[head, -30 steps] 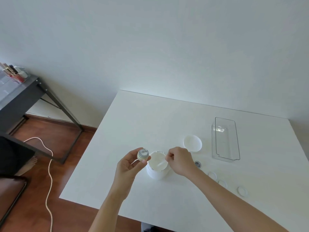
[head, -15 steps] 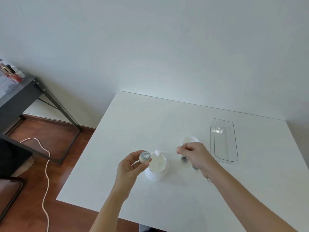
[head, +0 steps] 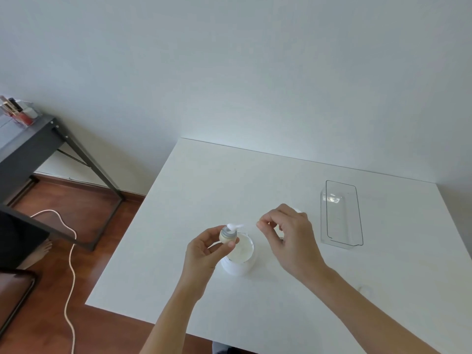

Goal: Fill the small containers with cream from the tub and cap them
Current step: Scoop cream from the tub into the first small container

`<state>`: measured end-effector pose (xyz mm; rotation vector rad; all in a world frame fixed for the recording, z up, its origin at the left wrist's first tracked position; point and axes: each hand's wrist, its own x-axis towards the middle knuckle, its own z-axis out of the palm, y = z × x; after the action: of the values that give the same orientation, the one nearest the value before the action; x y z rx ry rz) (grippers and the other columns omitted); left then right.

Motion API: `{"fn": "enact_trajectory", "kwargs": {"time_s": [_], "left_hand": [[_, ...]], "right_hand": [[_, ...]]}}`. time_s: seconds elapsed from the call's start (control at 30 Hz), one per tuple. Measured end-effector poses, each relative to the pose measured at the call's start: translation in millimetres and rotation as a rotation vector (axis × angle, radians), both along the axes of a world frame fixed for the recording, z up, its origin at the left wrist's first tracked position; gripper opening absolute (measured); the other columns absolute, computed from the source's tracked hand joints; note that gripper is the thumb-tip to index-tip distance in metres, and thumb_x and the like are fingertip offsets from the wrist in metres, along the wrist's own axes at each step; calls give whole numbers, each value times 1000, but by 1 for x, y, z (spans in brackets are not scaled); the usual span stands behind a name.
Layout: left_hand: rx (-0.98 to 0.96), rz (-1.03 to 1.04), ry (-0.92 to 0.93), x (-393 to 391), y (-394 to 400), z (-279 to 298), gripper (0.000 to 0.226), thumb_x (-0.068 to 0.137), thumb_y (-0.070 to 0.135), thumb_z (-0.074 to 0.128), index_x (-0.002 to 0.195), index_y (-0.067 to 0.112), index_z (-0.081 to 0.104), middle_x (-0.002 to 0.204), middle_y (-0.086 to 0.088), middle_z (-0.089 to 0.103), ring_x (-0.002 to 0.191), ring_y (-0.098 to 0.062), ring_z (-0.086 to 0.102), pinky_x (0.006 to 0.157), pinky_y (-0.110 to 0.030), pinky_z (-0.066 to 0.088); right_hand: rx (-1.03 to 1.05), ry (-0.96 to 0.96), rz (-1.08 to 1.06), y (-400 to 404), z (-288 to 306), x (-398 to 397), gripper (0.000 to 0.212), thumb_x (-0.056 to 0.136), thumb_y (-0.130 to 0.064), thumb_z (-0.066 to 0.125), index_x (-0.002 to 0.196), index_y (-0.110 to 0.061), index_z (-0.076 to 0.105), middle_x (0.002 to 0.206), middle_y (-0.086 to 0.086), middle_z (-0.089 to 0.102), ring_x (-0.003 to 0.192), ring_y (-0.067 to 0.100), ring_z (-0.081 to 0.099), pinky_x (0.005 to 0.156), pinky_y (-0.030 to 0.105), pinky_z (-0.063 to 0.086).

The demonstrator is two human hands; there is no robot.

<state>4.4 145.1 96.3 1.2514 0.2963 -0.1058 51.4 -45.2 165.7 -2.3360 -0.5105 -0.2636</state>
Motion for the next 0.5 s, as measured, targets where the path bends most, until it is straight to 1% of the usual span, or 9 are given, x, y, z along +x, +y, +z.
{"fn": "enact_trajectory", "kwargs": {"time_s": [0.03, 0.1, 0.17, 0.23, 0.3, 0.37, 0.5], "left_hand": [[-8, 0, 0, 0, 0, 1, 32, 77, 18, 82, 108, 21, 76, 110, -9, 78, 110, -25, 73, 93, -27, 54], [-21, 1, -4, 1, 0, 1, 35, 74, 22, 85, 108, 20, 76, 110, -9, 78, 110, -26, 73, 94, -29, 54], [-33, 6, -6, 1, 0, 1, 36, 72, 24, 85, 107, 20, 76, 110, -9, 78, 110, -27, 73, 92, -27, 57], [-43, 9, -5, 2, 0, 1, 33, 75, 21, 84, 107, 19, 76, 112, -11, 77, 111, -28, 72, 91, -25, 57], [-46, 10, -5, 2, -1, 1, 32, 76, 19, 83, 107, 18, 76, 112, -12, 77, 111, -28, 72, 90, -24, 57], [-46, 9, -7, 2, -1, 2, 35, 73, 25, 85, 106, 19, 77, 112, -11, 77, 111, -28, 72, 90, -25, 57], [-43, 12, -2, 2, -1, 2, 41, 68, 30, 87, 106, 18, 77, 113, -11, 77, 113, -29, 71, 96, -33, 54]], "right_hand": [[-48, -64, 24, -1, 0, -1, 12, 89, -16, 65, 78, -19, 66, 74, -11, 55, 68, 5, 51, 77, 29, 38], [-145, -207, 82, -3, -1, -4, 12, 90, -16, 62, 79, -17, 67, 75, -7, 56, 68, 14, 52, 78, 32, 37], [-260, -363, 134, -5, -1, -6, 15, 90, -16, 61, 76, -16, 67, 72, -5, 56, 65, 18, 51, 74, 32, 37], [-336, -477, 165, -6, -2, -8, 14, 88, -11, 65, 74, -15, 67, 70, -3, 55, 62, 20, 49, 70, 31, 36], [-372, -533, 178, -7, -4, -9, 13, 80, -3, 71, 76, -15, 68, 70, -2, 55, 62, 21, 49, 69, 30, 35], [-398, -562, 184, -9, -5, -11, 18, 74, 2, 73, 77, -15, 69, 70, -3, 55, 62, 20, 49, 70, 29, 34], [-432, -575, 212, -12, -7, -13, 20, 72, 4, 72, 79, -15, 68, 71, -3, 54, 64, 20, 48, 70, 29, 34]]}}
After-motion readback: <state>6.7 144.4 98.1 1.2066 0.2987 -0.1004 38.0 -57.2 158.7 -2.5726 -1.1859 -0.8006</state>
